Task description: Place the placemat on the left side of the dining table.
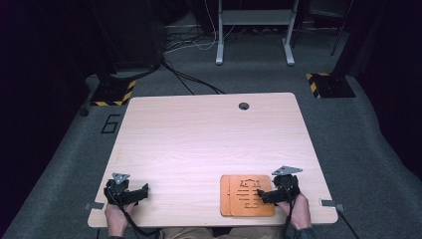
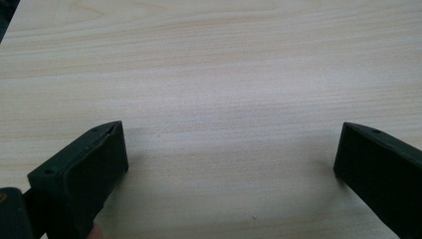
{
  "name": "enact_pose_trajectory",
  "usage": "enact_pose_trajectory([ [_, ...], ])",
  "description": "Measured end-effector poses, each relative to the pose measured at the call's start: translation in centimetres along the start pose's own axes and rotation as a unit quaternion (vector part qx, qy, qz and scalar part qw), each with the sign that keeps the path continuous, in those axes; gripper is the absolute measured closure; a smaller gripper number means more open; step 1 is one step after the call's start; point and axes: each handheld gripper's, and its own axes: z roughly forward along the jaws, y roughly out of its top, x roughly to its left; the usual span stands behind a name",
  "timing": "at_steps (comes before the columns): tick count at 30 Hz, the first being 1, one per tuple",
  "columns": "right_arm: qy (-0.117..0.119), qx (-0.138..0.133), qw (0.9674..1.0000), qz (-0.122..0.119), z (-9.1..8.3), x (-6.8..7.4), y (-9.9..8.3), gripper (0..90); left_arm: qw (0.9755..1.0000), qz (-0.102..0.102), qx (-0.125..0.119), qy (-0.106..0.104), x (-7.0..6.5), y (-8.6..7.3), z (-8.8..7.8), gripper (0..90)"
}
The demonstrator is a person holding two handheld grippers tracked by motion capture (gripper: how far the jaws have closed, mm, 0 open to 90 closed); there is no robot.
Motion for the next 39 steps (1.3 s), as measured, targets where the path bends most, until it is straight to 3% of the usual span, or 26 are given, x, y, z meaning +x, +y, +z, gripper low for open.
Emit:
enact_pose_trajectory([
  [5,0.003,-0.011,0.9999,0.0,-0.2,-0.2,-0.1,0.8,1.0,0.0,0.0,0.0,0.0,0.0,0.0,0.3],
  [8,-0.005,-0.027,0.9993,0.025,-1.1,-1.0,-0.6,0.8,1.0,0.0,0.0,0.0,0.0,0.0,0.0,0.3],
  [13,-0.014,-0.024,0.999,0.036,-1.3,-1.4,-0.9,1.0,1.0,0.0,0.0,0.0,0.0,0.0,0.0,0.3],
  [25,-0.02,-0.014,0.9995,0.02,-0.9,-1.0,-0.9,1.4,1.0,0.0,0.0,0.0,0.0,0.0,0.0,0.3],
  [39,-0.03,-0.027,0.9987,0.033,-1.0,-1.4,-1.8,0.0,1.0,0.002,0.001,0.001,-0.1,0.0,-0.1,0.6],
])
